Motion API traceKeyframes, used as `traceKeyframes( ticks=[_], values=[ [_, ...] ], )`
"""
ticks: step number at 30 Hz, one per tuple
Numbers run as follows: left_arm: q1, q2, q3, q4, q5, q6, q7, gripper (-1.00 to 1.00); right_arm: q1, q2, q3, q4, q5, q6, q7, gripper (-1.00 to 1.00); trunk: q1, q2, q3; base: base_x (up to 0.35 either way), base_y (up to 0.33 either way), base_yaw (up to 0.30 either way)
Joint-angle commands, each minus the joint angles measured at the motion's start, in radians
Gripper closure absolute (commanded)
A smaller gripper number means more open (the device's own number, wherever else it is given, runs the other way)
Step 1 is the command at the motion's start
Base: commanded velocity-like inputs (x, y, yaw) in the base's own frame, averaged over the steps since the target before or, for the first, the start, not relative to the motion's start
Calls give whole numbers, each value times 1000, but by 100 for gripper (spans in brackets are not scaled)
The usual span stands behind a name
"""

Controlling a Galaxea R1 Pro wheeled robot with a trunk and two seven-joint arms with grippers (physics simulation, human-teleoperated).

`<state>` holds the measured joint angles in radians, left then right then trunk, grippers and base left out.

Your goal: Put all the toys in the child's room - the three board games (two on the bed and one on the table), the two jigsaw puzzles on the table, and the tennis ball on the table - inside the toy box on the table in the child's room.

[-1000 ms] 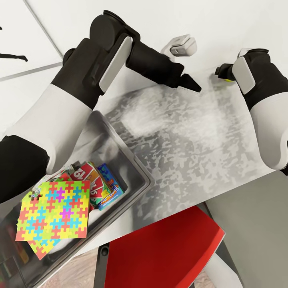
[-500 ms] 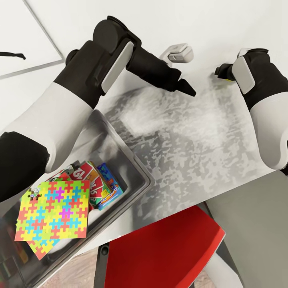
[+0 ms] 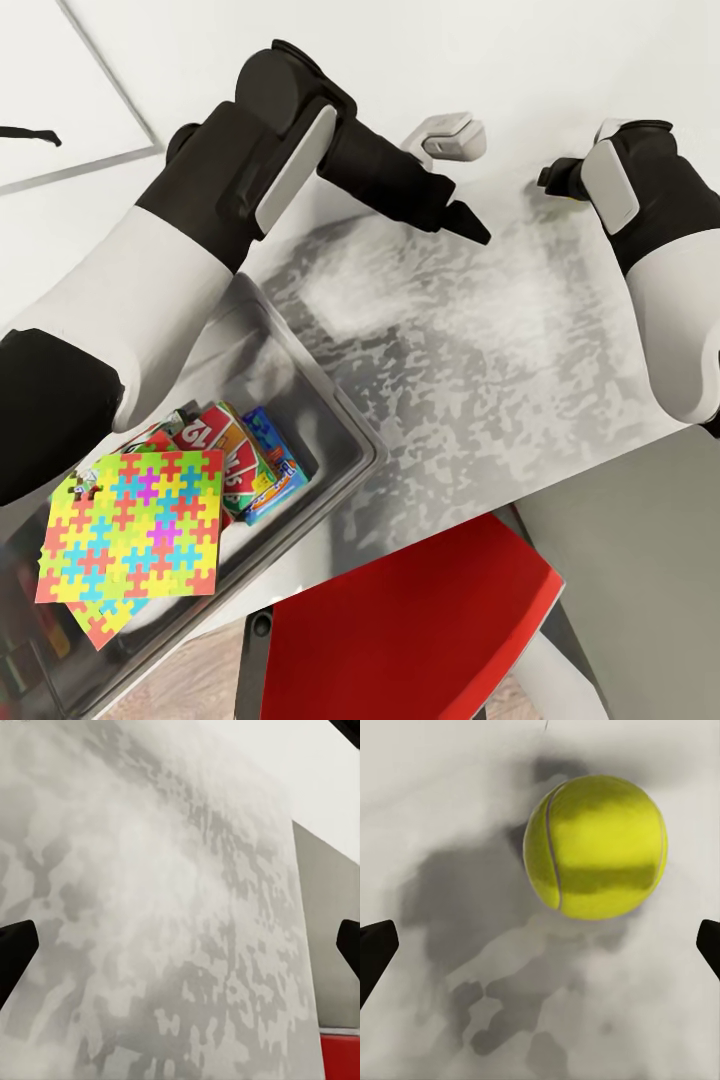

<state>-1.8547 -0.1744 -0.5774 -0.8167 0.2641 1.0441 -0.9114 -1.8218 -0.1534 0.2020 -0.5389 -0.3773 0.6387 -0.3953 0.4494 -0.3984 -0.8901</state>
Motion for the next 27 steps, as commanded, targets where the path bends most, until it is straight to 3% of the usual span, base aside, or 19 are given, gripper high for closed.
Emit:
traceKeyframes(
  ticks=[1,13,20,27],
  values=[
    [-1,0,-1,-1,-1,3,-4,-100,-1,-2,8,-1,-11,3,-9,-100,1,-2,-1,0,0,0],
    [-1,0,-1,-5,0,3,-6,-100,-27,-2,10,0,-9,3,-35,-100,1,-2,-4,0,0,0],
    [-1,0,-2,-5,0,3,-5,-100,-29,0,5,1,57,-1,-37,-100,1,-2,-9,0,0,0],
    [-1,0,-2,-6,0,3,-5,-100,-29,2,3,1,81,-2,-37,-100,1,-2,-15,0,0,0]
  ],
)
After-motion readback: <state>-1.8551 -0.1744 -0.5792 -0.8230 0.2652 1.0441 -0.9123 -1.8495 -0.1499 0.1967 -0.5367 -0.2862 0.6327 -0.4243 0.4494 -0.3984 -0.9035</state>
